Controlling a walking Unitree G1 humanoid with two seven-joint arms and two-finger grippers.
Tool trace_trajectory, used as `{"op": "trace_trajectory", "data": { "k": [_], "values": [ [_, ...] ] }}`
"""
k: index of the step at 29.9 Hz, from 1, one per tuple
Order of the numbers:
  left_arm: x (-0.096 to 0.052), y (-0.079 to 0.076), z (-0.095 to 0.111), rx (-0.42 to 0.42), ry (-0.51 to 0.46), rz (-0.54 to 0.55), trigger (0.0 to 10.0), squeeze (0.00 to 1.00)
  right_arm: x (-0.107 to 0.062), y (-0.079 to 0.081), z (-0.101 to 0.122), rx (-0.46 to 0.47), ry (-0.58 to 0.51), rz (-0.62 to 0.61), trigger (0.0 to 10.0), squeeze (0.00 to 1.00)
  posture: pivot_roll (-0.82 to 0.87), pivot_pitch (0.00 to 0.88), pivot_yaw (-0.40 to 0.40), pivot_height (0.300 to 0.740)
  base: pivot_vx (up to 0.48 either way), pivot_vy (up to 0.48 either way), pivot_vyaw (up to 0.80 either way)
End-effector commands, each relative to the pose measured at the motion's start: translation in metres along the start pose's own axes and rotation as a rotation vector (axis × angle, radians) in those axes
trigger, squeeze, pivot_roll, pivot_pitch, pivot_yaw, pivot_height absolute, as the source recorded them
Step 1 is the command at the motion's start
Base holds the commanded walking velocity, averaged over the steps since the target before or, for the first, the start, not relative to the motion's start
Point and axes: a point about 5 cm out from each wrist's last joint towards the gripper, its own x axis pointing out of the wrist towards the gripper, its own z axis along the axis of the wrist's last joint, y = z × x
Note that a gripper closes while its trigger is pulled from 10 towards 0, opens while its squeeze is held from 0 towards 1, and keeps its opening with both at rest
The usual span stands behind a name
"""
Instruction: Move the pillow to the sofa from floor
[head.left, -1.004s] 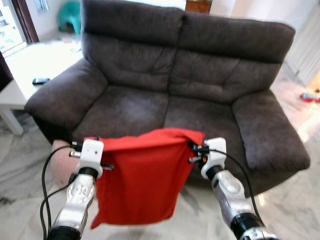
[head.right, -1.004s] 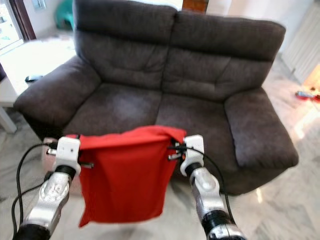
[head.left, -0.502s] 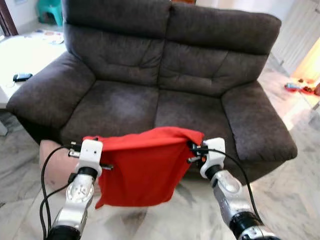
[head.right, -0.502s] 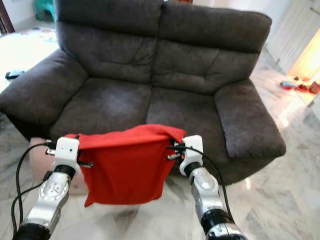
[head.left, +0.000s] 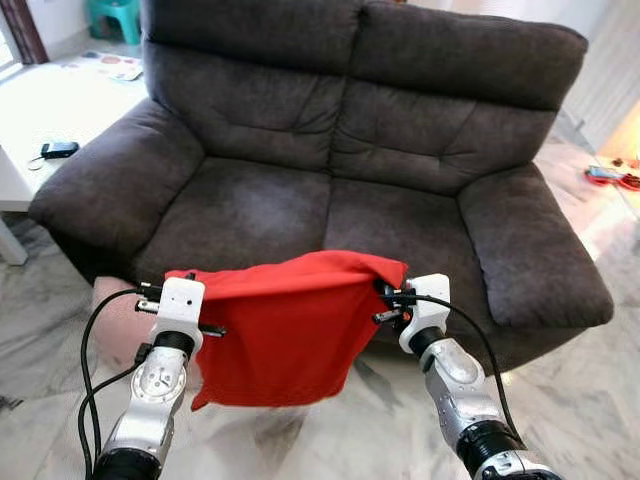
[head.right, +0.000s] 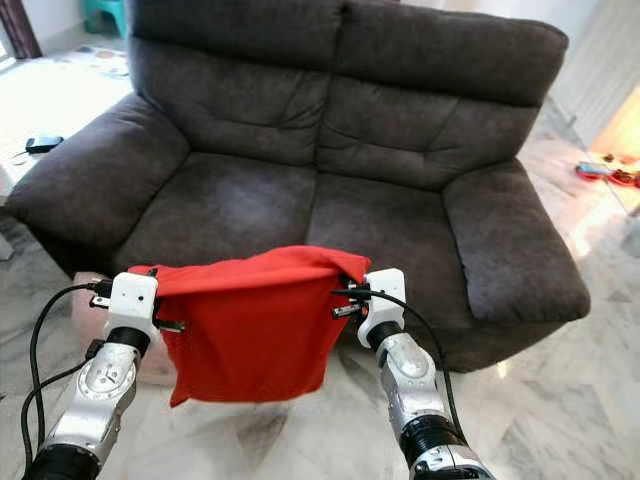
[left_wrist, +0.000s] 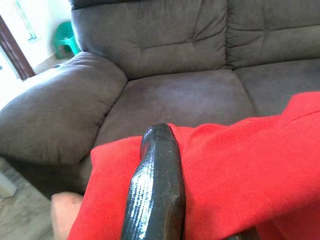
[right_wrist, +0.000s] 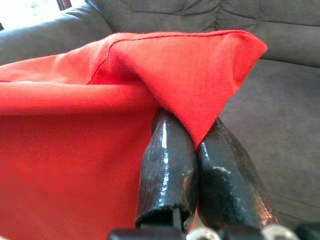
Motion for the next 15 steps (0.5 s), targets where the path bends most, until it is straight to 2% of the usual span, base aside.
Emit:
{"op": "trace_trajectory", "data": {
  "k": [1,8,12,15],
  "values": [
    [0.0083,0.0023,0.0191,0.017,-0.097,0.008,10.0,0.00,0.0013,-0.0109,0.0128,-0.004,-0.063,-0.048,10.0,0.00,0.11,0.000,-0.136,0.740,0.000,0.000,0.00],
    [0.0086,0.0011,0.0199,0.022,-0.100,-0.001,10.0,0.00,0.0032,-0.0108,0.0154,0.006,-0.070,-0.056,10.0,0.00,0.10,0.000,-0.133,0.740,0.000,0.000,0.00],
    [0.0081,0.0019,0.0198,0.023,-0.100,0.002,10.0,0.00,0.0028,-0.0103,0.0133,0.006,-0.057,-0.051,10.0,0.00,0.11,0.000,-0.133,0.740,0.000,0.000,-0.79],
    [0.0086,0.0023,0.0202,0.024,-0.100,0.004,10.0,0.00,0.0023,-0.0108,0.0143,0.001,-0.071,-0.056,10.0,0.00,0.11,0.000,-0.131,0.740,0.000,0.000,0.00]
  ]
}}
